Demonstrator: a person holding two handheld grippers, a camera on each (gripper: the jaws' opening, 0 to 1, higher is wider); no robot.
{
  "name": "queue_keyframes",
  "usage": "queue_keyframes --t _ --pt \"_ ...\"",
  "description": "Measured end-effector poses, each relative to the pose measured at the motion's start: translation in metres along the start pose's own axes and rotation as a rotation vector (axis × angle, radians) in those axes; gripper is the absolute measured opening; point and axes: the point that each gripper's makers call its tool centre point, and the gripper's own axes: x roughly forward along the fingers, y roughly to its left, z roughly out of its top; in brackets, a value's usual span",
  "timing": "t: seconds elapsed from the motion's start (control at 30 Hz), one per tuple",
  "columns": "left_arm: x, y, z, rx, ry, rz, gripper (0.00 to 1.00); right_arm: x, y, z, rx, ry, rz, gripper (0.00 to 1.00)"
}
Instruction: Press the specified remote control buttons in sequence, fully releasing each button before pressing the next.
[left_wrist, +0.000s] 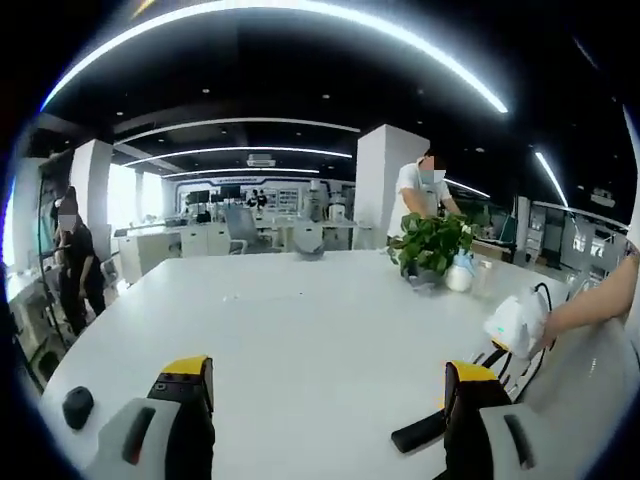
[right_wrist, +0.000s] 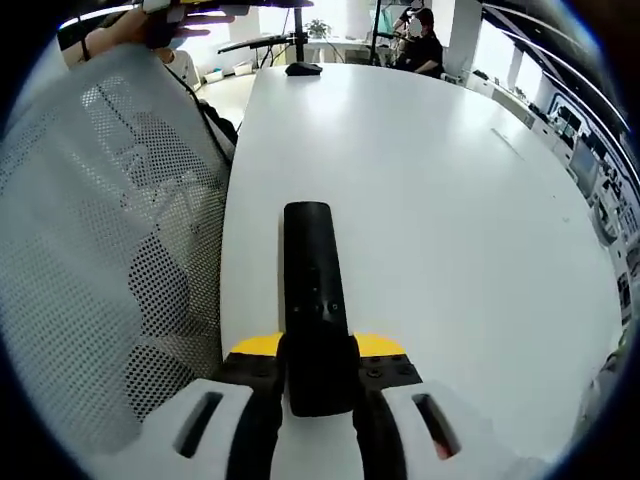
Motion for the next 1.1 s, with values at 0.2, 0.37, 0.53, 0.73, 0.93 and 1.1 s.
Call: queue_keyframes --t 0.2,0.37,0.53,0.73,0.93,1.1 --pt "0.000 -0.003 -0.001 0.013 0.008 -0.015 1.00 0.000 -0.003 0.000 -0.019 0.008 0.043 0.24" --pt "0.001 -0.003 -0.003 0.010 0.016 -0.025 0.99 0.001 -0.010 0.002 -0.038 0.012 0.044 0.24" --pt "0.001 -0.003 -0.005 0.021 0.024 -0.024 0.99 0.002 -0.020 0.003 -0.058 0.010 0.048 0.24" --pt "0.002 -0.004 -0.007 0.048 0.036 -0.023 0.99 0.004 -0.038 0.006 -0.069 0.014 0.057 0.24" --pt "0.003 -0.001 -0.008 0.032 0.038 -0.017 0.99 0.006 -0.058 0.008 -0.077 0.012 0.065 0.24" --pt "0.003 0.002 -0.007 0.035 0.035 -0.001 0.99 0.006 -0.064 0.008 -0.092 0.019 0.088 0.24"
